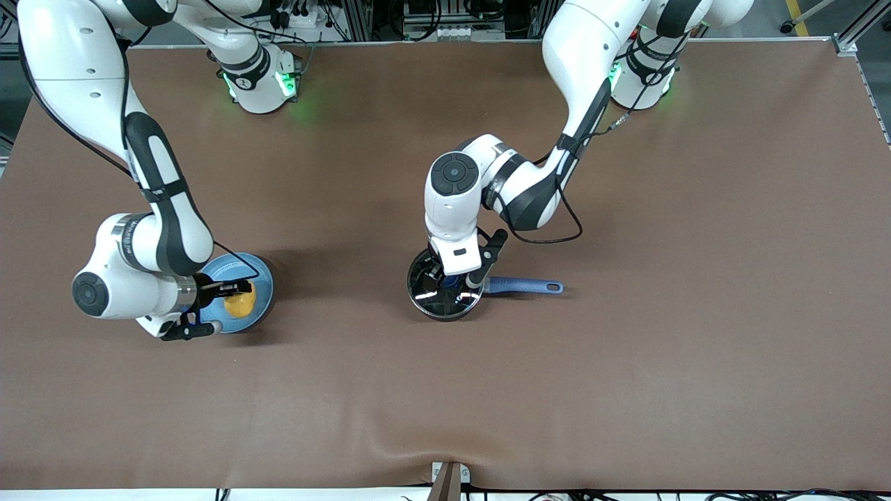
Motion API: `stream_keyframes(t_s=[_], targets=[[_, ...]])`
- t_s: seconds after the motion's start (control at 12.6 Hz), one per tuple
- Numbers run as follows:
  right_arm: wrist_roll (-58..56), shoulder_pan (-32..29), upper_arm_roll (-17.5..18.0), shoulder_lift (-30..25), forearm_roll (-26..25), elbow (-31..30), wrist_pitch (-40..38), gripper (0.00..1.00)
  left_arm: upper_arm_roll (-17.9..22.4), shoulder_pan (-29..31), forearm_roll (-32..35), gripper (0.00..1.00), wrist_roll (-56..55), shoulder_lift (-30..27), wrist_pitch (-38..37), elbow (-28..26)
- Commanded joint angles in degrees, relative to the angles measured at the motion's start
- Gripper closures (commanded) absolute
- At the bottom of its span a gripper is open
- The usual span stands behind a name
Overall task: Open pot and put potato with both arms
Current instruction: 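Grasp the potato with the right gripper while the left gripper grasps the knob, then lift the lid aside with the left gripper while the right gripper carries the potato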
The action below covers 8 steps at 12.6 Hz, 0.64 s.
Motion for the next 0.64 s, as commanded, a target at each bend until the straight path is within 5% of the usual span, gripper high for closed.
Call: stream_keyframes(t_s=[0.0, 0.4, 0.48, 0.56], targets=[[-1.4, -0.2, 1.3, -1.7, 1.5, 3.1, -4.4, 1.00, 0.5, -0.3, 0.6, 0.00, -1.3, 1.2, 0.6, 1.8], [5.5, 1.6, 5.6, -5.8, 1.6, 2.9, -6.7, 1.00, 0.5, -0.3, 0.6, 0.00, -1.2, 1.9, 0.8, 1.7], [7.6, 2.8, 5.8, -6.4, 1.6, 2.8, -6.6, 1.00, 0.5, -0.3, 0.5, 0.07, -1.1, 1.9, 0.9, 1.7], [9.8, 3.9, 5.9, -6.8, 1.6, 2.8, -6.7, 1.00, 0.5, -0.3, 0.5, 0.24, -1.1, 1.9, 0.8, 1.7]])
